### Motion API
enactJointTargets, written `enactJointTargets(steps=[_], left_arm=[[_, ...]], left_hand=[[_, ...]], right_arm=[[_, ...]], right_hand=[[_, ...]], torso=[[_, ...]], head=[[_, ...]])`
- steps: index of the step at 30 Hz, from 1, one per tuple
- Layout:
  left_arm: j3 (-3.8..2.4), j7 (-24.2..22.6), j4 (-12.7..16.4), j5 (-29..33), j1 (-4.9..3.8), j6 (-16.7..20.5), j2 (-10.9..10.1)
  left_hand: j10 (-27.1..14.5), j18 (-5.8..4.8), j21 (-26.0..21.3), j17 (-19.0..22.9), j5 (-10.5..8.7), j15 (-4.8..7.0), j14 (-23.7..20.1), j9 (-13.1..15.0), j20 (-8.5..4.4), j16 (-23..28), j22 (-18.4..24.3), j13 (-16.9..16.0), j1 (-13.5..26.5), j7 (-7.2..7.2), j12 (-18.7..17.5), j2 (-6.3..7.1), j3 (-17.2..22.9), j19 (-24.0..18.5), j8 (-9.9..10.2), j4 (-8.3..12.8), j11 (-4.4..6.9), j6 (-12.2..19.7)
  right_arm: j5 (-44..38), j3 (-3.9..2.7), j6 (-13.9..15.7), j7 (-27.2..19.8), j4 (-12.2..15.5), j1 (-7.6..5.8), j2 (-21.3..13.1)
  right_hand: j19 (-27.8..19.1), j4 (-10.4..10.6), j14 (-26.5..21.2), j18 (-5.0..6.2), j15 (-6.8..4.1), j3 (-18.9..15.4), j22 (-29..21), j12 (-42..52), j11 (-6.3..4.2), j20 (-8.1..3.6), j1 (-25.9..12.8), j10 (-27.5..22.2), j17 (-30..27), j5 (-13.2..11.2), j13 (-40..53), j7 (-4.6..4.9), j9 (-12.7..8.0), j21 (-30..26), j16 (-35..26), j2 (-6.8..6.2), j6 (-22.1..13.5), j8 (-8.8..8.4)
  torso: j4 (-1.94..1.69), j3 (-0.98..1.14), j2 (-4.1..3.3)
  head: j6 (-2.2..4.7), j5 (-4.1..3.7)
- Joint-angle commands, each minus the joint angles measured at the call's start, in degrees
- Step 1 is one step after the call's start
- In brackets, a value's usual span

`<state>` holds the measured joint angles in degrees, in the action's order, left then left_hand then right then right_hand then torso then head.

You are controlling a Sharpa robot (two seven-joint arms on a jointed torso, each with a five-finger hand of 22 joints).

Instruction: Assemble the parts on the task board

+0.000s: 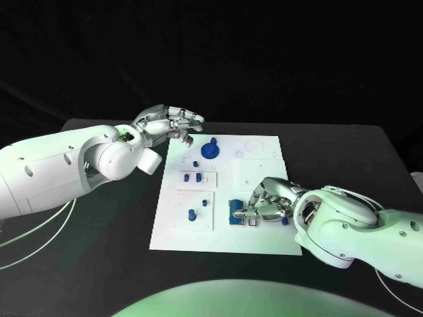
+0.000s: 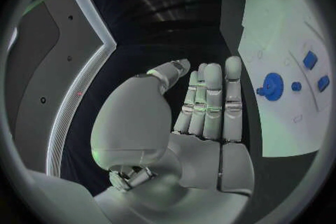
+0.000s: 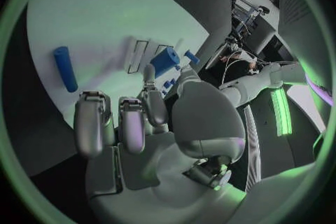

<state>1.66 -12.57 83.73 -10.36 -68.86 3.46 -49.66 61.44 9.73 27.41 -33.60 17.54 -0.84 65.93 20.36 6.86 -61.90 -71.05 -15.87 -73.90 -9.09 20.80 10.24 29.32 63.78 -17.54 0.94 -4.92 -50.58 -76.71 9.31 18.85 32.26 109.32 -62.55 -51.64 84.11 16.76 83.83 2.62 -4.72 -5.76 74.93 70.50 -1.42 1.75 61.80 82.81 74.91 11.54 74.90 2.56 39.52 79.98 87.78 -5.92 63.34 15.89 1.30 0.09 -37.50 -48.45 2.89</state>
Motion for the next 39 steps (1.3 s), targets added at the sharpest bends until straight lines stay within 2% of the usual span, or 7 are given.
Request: enactJointTargets(steps=[1,5,11,18,21,39], left_arm=[[-0.04,-0.23,0.14,0.12,-0.03,-0.79,0.03],[-0.04,-0.22,0.10,0.12,-0.03,-0.81,0.07],[-0.03,-0.23,0.07,0.12,-0.03,-0.84,0.13],[-0.03,-0.24,0.07,0.12,-0.03,-0.86,0.11],[-0.03,-0.23,0.09,0.12,-0.03,-0.88,0.11],[-0.03,-0.11,0.19,0.12,-0.03,-0.84,-0.18]], left_hand=[[-0.34,0.61,-0.32,0.08,0.26,-0.02,-0.53,0.08,0.02,0.02,0.09,0.05,0.13,0.08,0.29,-0.35,-0.26,0.42,-0.25,-0.05,0.00,0.27],[-0.39,0.61,-0.38,0.13,0.31,-0.03,-0.53,0.08,0.03,-0.01,0.09,0.09,0.15,0.06,0.34,-0.41,-0.24,0.47,-0.30,-0.07,-0.01,0.31],[-0.39,0.61,-0.38,0.13,0.31,-0.03,-0.53,0.08,0.03,-0.01,0.09,0.09,0.15,0.06,0.34,-0.41,-0.24,0.47,-0.30,-0.07,-0.01,0.31],[-0.39,0.61,-0.38,0.13,0.31,-0.03,-0.53,0.08,0.03,-0.01,0.09,0.09,0.15,0.06,0.34,-0.41,-0.24,0.47,-0.30,-0.07,-0.01,0.31],[-0.39,0.61,-0.38,0.13,0.31,-0.03,-0.53,0.08,0.03,-0.01,0.09,0.09,0.15,0.06,0.34,-0.41,-0.24,0.47,-0.30,-0.07,-0.01,0.31],[-0.41,0.60,-0.43,0.17,0.33,-0.04,-0.53,0.08,0.03,-0.03,0.10,0.12,0.20,0.06,0.39,-0.48,-0.23,0.51,-0.35,-0.11,-0.02,0.33]], right_arm=[[-0.88,0.02,-1.36,-0.75,0.49,0.07,-0.38],[-0.86,0.03,-1.90,-0.81,0.45,0.07,-0.46],[-0.96,0.03,-2.34,-0.76,-0.50,0.08,0.11],[-1.79,0.04,-2.40,-0.59,-1.79,0.15,1.03],[-2.73,0.04,-2.82,-0.53,-2.39,0.17,1.65],[-3.81,0.06,-3.05,-0.68,-1.73,0.44,0.25]], right_hand=[[2.10,-0.04,5.00,-0.46,-0.27,-0.43,12.21,0.17,-0.20,-0.30,2.27,0.14,9.36,0.35,1.34,-0.10,0.14,0.06,0.22,-0.38,-0.03,-0.45],[2.10,-0.04,5.02,-0.47,-0.27,-0.63,12.22,0.18,-0.20,-0.30,3.45,0.14,9.48,0.33,1.38,-0.10,0.20,0.08,0.26,-0.52,-0.04,-0.54],[2.20,-0.10,5.06,-0.52,-0.29,-0.58,12.29,0.25,-0.23,-0.32,5.61,0.19,9.68,1.27,1.50,-0.13,0.28,0.32,0.32,0.13,-0.01,-0.74],[2.22,-0.08,5.07,-0.54,-0.31,-0.42,12.31,0.34,-0.27,-0.34,6.80,0.25,9.75,1.73,1.60,-0.16,0.30,0.39,0.34,1.01,0.08,-0.88],[2.20,-0.17,5.07,-0.52,-0.34,-0.47,12.30,0.24,-0.29,-0.37,8.14,0.23,9.73,3.05,1.58,-0.18,0.29,0.33,0.33,1.42,0.06,-1.11],[2.14,-0.28,5.05,-0.50,-0.35,-0.77,12.26,0.05,-0.30,-0.39,11.02,0.16,9.71,4.54,1.55,-0.17,0.16,0.19,0.29,1.15,0.07,-1.63]], torso=[[0.02,-0.02,-0.01],[0.01,-0.02,0.01],[-0.11,-0.04,-0.01],[-0.09,-0.07,-0.04],[-0.10,-0.09,-0.04],[-0.07,0.01,0.01]], head=[[-0.05,0.12],[-0.03,0.11],[-0.03,0.04],[-0.06,0.09],[-0.12,0.01],[-0.48,0.25]])
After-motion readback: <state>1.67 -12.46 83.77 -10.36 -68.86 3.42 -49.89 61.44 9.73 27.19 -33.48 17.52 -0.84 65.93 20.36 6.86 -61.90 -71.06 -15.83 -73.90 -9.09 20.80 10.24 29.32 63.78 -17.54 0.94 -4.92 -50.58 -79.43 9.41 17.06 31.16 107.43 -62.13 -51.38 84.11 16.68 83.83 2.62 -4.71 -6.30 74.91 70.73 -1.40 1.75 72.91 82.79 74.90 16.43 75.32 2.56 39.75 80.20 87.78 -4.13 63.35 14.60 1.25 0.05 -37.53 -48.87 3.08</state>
